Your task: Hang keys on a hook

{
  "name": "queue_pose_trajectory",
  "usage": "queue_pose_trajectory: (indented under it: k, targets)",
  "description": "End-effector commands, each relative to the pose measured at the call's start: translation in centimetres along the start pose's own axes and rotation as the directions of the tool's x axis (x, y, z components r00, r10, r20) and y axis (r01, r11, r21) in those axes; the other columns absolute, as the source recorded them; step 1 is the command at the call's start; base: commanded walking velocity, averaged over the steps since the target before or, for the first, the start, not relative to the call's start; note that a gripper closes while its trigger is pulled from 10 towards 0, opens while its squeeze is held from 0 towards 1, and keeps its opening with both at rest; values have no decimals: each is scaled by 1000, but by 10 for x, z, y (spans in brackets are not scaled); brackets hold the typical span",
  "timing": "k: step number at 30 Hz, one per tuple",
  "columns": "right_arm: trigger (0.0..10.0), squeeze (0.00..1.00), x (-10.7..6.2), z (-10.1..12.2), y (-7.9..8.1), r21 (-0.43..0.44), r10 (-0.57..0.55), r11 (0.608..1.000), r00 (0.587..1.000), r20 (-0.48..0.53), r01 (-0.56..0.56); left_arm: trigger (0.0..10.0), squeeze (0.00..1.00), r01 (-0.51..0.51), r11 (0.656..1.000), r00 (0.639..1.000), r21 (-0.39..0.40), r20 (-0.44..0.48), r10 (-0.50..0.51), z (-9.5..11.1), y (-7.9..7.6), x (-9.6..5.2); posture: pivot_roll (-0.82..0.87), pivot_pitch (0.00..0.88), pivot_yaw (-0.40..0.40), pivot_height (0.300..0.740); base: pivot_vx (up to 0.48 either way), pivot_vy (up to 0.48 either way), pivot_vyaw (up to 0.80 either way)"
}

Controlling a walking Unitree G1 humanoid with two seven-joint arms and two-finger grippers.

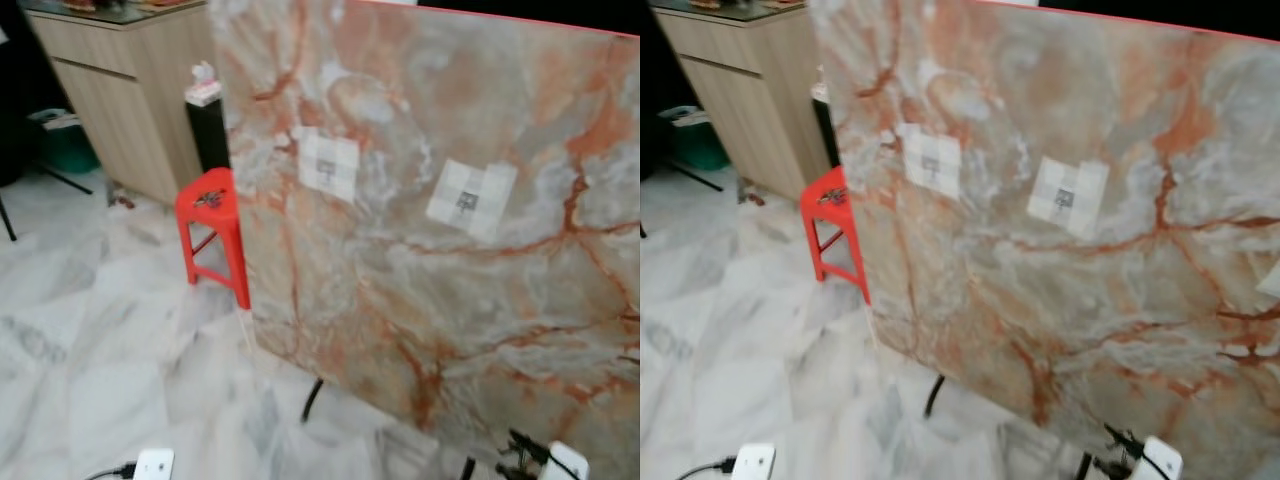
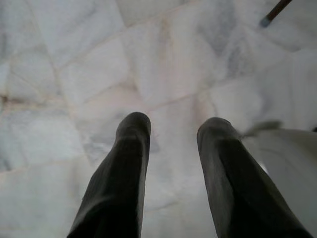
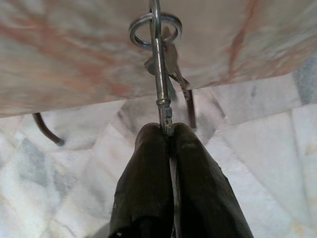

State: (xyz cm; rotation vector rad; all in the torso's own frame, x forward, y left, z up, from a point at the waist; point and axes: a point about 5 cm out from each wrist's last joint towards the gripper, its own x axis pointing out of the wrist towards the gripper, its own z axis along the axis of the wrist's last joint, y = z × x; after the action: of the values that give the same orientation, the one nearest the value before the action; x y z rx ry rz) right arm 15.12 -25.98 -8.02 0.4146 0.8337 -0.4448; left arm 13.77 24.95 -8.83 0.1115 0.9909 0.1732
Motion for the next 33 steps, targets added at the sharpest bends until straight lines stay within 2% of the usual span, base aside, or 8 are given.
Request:
queue_pose_trajectory:
  k: [1,3,10,23,33]
  targets:
    - [10000,0,2,4,5,24,10,1000,1000,22,-10,10000,0,-7,1000,1000,-2,-12,7,-1,4,0,-128,0,-14,740,0,382,0]
    - [10000,0,2,7,6,71,6,997,999,43,-9,10000,0,-5,1000,1000,-1,-14,5,-1,4,0,-127,0,-13,740,0,386,0]
    - [10000,0,3,8,9,80,13,997,999,45,-16,10000,0,-6,1000,1000,-1,-22,6,-3,5,-1,-129,0,-5,740,0,386,-78]
    - [10000,0,3,8,9,103,11,995,999,46,-16,10000,0,-2,1000,1000,2,-31,3,-5,3,-1,-126,0,-2,740,0,388,-800]
    - [10000,0,6,19,16,116,28,993,996,85,-38,10000,0,0,1000,1000,1,-26,0,-2,2,0,-116,0,-6,740,0,385,-800]
